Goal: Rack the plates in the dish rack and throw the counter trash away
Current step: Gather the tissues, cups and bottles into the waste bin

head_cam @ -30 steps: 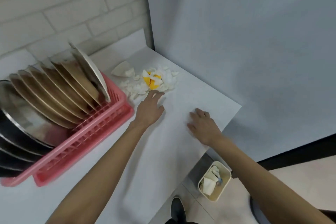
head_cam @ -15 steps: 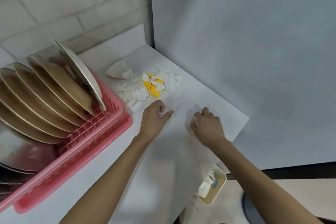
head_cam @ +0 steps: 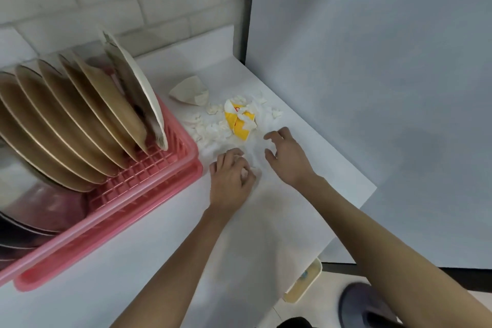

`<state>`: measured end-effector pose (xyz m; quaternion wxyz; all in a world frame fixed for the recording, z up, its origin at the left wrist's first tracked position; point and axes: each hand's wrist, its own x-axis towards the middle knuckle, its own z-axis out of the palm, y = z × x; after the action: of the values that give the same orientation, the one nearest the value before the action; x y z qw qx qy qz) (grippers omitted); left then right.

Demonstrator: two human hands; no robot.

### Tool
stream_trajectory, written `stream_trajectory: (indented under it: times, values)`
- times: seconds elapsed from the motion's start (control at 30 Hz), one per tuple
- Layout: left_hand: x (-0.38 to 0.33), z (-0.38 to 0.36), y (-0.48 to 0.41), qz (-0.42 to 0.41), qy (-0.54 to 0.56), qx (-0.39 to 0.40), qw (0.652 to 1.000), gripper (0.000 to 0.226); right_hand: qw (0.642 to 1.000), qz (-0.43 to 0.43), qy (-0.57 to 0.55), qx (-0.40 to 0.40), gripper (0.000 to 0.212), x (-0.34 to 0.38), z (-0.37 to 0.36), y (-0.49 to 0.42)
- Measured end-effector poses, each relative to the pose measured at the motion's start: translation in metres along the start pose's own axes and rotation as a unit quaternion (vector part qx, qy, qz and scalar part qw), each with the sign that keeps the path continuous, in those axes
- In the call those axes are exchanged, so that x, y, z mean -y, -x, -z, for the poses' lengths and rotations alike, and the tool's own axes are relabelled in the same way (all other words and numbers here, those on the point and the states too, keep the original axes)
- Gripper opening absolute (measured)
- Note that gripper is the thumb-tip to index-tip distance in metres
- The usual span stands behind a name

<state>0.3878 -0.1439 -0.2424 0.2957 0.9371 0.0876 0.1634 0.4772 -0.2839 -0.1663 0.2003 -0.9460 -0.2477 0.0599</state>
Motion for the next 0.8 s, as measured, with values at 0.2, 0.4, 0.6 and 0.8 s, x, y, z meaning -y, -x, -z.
stream_trajectory:
  times: [0.2,0.4,0.6,0.8]
  values:
    - [-0.002,-0.001,-0.004,-0.007,0.003,0.026,1.0,0.01,0.997,-0.038,0.067,-0.003,0.045,0.009,0.009,-0.063]
    - [-0.008,0.003,-0.004,0.007,0.009,0.033,0.999,0.021,0.99,-0.038,0.137,0.016,0.019,-0.003,0.001,-0.074]
    - [-0.006,0.001,-0.004,-0.006,0.002,0.028,1.0,0.032,0.999,-0.039,-0.001,-0.032,0.006,-0.01,0.014,-0.063]
    - [-0.004,0.003,-0.005,0.003,0.019,0.035,0.999,0.036,0.954,-0.099,-0.267,-0.093,0.009,-0.009,0.034,-0.034]
